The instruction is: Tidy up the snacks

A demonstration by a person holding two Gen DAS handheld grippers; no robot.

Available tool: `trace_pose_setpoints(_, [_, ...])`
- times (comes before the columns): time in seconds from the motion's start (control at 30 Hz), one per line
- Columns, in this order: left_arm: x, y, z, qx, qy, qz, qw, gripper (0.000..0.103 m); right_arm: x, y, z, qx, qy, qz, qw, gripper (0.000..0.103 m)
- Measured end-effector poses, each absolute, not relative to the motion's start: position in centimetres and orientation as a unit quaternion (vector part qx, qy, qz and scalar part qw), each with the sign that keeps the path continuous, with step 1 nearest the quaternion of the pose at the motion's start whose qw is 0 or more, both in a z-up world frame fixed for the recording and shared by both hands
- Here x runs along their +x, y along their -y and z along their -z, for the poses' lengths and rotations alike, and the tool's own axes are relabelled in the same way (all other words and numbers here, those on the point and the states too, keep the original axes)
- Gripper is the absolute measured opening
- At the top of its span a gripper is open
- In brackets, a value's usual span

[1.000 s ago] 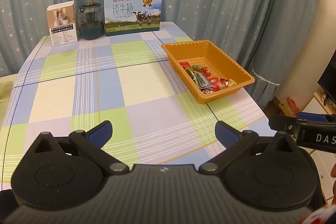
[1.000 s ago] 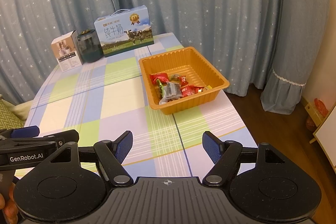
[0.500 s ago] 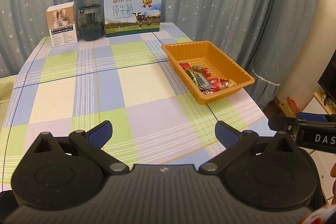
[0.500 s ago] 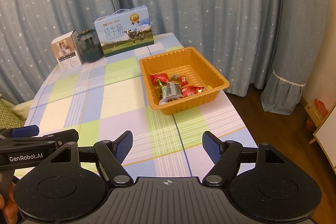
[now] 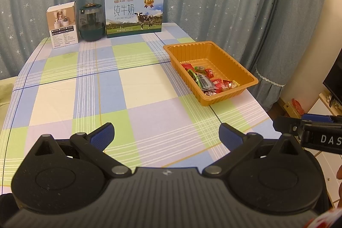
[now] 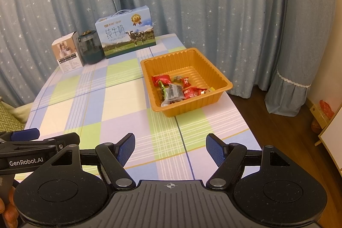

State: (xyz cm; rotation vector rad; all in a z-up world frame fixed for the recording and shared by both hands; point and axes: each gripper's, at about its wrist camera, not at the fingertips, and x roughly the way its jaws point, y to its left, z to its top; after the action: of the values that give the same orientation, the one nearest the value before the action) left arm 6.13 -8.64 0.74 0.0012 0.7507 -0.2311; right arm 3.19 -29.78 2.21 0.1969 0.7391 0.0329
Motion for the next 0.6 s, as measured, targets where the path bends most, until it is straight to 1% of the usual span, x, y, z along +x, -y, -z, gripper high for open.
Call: trace_pose_setpoints(0.6, [6.03, 8.84, -0.71, 0.001, -0.366, 0.114, 0.924, 0.103, 3.13, 29.86, -2.02, 0.098, -0.361, -0.015, 0.927, 0.073])
